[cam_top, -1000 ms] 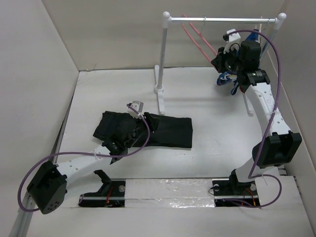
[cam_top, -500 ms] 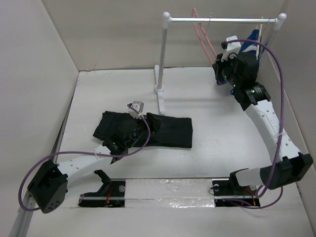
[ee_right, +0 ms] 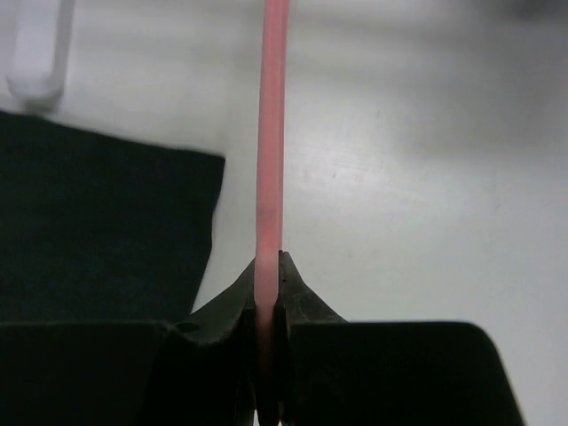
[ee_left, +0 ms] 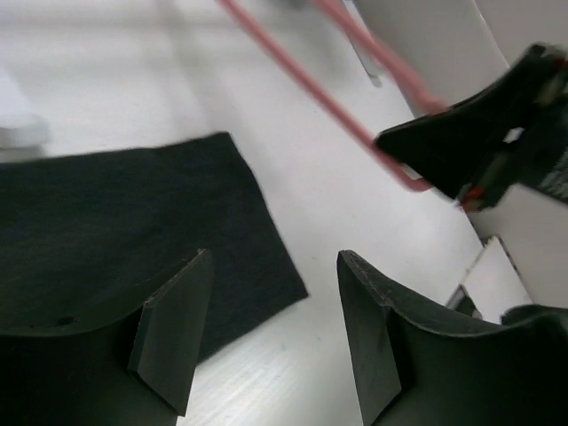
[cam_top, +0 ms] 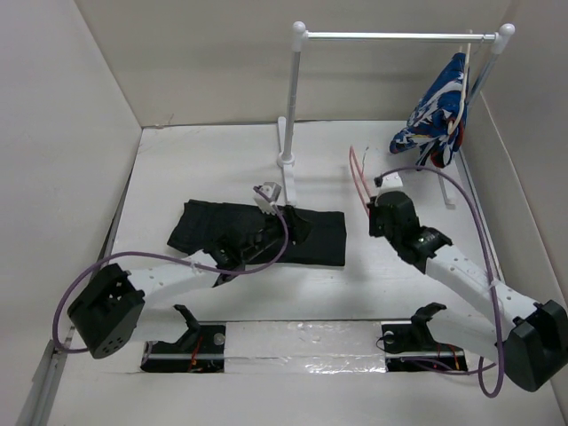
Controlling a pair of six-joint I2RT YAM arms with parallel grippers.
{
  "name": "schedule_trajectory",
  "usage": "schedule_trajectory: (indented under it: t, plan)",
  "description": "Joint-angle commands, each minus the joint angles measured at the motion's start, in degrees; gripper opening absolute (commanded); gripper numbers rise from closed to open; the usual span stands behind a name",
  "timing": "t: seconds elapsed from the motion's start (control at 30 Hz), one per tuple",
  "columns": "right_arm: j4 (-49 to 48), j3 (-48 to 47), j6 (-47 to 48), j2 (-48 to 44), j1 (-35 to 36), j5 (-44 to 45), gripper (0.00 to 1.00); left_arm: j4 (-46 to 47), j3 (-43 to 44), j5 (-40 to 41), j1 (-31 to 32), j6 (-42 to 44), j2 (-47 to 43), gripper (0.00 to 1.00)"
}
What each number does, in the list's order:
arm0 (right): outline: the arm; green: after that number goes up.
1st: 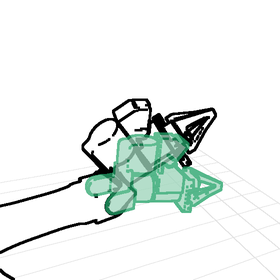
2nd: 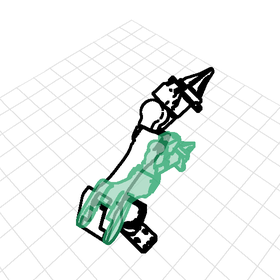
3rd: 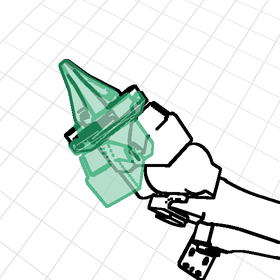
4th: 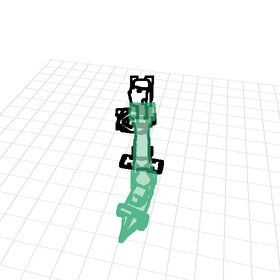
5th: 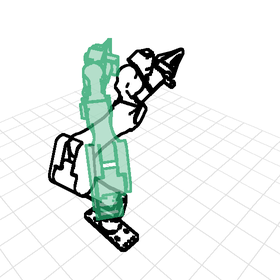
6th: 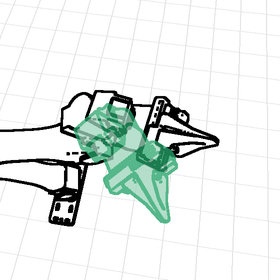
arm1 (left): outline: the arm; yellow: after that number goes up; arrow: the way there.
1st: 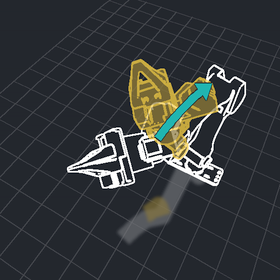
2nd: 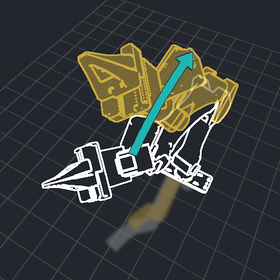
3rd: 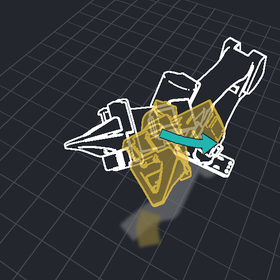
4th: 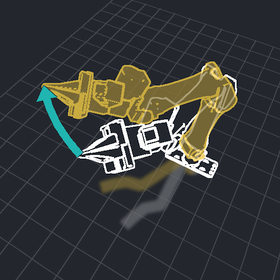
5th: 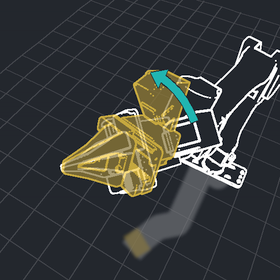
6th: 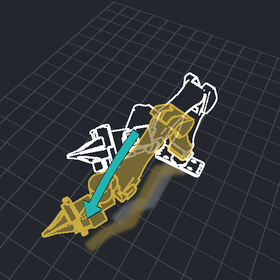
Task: Place the trousers on the hanger
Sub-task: Pick up the hanger from the clothesline.
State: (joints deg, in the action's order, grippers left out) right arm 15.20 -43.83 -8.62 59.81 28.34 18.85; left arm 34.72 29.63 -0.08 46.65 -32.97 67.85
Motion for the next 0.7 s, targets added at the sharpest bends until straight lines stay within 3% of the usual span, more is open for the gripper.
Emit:
schedule_trajectory:
  t: [0.0, 0.03, 0.1, 0.33, 0.53, 0.67]
  plan:
    - [-4.5, 6.3, -10.1, -2.6, 3.0, 6.5, 0.0, 5.6, 6.2, -1.6, 7.0, -3.9, 3.6, 0.55]
    - [-4.1, 7.3, -10.2, -3.0, 4.3, 6.9, 0.0, 3.8, 10.2, 2.7, 9.0, -3.6, 7.0, 0.55]
    - [-4.0, 8.9, -10.9, -3.5, 5.4, 6.6, 0.0, 3.4, 13.8, 3.9, 12.0, -4.5, 10.8, 0.55]
    - [-5.7, 13.2, -14.4, -3.8, 9.3, 6.5, 0.0, 7.6, 23.7, 6.7, 13.1, -11.3, 28.2, 0.59]
    - [-6.4, 15.4, -15.5, -6.5, 10.4, 5.5, 0.0, 12.6, 27.0, 6.7, 12.5, -15.8, 34.6, 0.6]
    - [-6.8, 16.6, -15.8, -8.5, 10.4, 5.1, 0.0, 11.2, 30.4, 7.8, 12.5, -17.0, 37.3, 0.6]
